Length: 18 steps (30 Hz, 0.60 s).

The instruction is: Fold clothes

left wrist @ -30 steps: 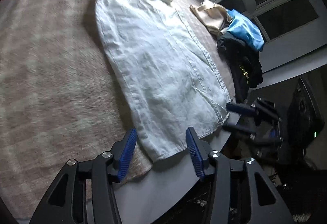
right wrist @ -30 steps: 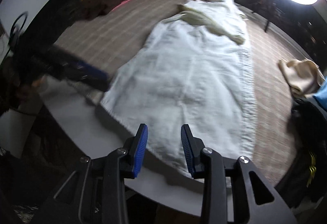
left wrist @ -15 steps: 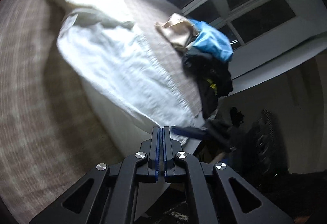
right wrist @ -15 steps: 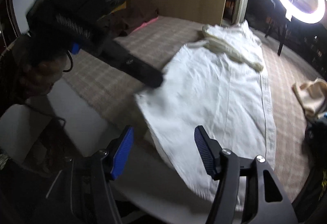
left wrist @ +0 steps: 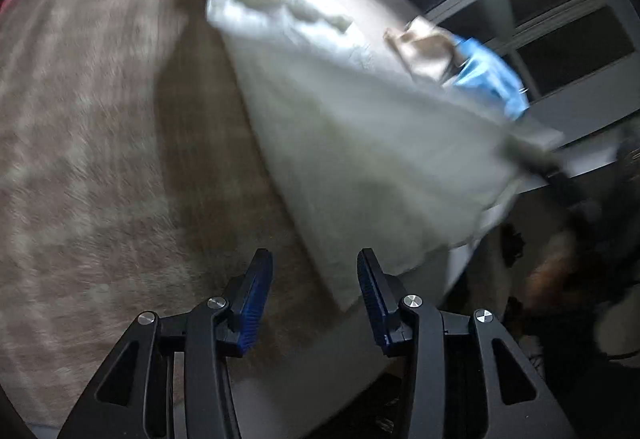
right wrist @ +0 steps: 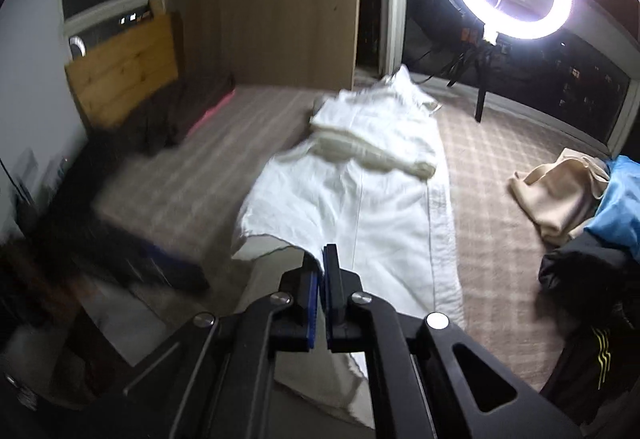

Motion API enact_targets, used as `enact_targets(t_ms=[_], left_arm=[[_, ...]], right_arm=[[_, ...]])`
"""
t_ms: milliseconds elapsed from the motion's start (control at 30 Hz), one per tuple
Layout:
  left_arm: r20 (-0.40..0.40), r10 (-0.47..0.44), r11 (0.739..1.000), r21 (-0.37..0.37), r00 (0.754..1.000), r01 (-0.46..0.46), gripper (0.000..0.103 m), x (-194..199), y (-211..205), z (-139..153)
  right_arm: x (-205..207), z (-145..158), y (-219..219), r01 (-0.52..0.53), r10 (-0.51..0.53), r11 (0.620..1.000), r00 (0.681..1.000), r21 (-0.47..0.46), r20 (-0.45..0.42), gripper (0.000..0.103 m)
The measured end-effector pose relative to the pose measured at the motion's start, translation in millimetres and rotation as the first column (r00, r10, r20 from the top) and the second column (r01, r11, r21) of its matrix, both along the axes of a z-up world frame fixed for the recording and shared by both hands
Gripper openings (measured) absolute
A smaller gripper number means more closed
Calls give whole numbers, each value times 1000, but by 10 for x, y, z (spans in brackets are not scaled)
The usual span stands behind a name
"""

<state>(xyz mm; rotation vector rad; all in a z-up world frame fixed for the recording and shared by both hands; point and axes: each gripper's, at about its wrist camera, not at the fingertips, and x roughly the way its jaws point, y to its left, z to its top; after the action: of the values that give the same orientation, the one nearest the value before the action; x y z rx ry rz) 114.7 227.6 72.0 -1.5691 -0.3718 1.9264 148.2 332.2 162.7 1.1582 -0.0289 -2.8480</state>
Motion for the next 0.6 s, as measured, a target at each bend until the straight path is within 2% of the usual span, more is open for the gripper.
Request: enact_targets(t_ms=[100,167,233,267,300,367,500,600], left_arm=[[5,16,1000,0,1000,-16,44,-52,127,-117],[3,18,1000,24,1000,-18,39,-101,188,-139],[3,15,998,57,1000,-15,7,-146,237,-176],[13,7,998,66,1000,-8,2,-158,251,-197],[11,5,998,69,1000,-6,1,-159,249,-200],[-7,11,1000,16,1000,-11,3,-140,203,-163],[-77,30,999,42,997,-26,8,-113,105,40],[-90,41,996,80,995,-34,23,-162,136,122]], right_arm=[[-10,91,43,8,-8,1000,1000,-1,-17,3],[-17,131,68,16,-16,1000,1000,-6,-25,3],[-12,171,84,17,-17,1000,999,-1,-35,3],[-10,191,92,18,-18,1000,999,1,-40,3],[-25,197,95,18,-17,1000,999,10,-44,3],[-22,225,120,22,-21,1000,999,9,-48,3],[-10,283,196,34,-33,999,997,7,-65,2],[-17,313,225,39,-40,999,997,-6,-72,2]])
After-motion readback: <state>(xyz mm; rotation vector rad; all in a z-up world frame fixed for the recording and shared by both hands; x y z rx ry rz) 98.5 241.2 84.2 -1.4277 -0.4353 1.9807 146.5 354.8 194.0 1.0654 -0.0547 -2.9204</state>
